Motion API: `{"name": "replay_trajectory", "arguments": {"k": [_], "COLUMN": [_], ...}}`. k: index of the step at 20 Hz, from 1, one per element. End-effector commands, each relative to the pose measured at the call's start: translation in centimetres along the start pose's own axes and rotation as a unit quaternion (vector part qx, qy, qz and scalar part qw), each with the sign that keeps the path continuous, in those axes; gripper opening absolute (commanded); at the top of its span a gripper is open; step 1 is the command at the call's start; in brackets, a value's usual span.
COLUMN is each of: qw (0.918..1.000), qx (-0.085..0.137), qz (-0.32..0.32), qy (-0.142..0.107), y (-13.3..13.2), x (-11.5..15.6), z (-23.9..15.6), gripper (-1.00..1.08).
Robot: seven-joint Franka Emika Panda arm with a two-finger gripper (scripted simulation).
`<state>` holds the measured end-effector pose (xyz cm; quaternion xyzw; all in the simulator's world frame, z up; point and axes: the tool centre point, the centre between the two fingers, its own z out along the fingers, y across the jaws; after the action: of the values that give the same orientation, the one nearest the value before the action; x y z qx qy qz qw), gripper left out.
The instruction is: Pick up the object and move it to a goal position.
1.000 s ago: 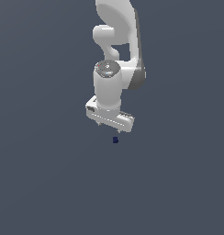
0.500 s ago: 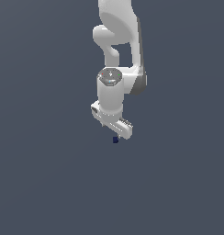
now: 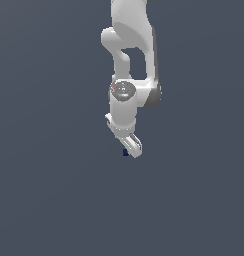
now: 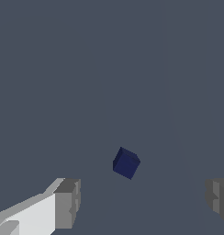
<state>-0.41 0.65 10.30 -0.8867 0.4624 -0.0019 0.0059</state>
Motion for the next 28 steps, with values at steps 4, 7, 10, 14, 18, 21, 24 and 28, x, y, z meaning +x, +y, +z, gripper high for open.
{"name": "replay_trajectory", "arguments": {"k": [4,7,10,14,18,21,24,28], "qw": [0.9972,0.9934,0.9887,0.9822,0.9767,0.9738,0.9721,0.9723], "qx": [-0.002,-0.003,-0.004,-0.005,-0.005,-0.006,-0.006,-0.006], "qz": [0.075,0.114,0.150,0.188,0.214,0.227,0.234,0.234], "qy": [0.000,0.000,0.000,0.001,0.002,0.002,0.002,0.002], "y": [-0.1,-0.2,-0.2,-0.2,-0.2,-0.2,-0.2,-0.2], "x": [-0.4,-0.6,-0.8,-1.0,-1.2,-1.3,-1.3,-1.3], "z": [1.3,1.9,2.5,3.2,3.6,3.8,4.0,4.0], "gripper": [1.00,1.00,1.00,1.00,1.00,1.00,1.00,1.00]}}
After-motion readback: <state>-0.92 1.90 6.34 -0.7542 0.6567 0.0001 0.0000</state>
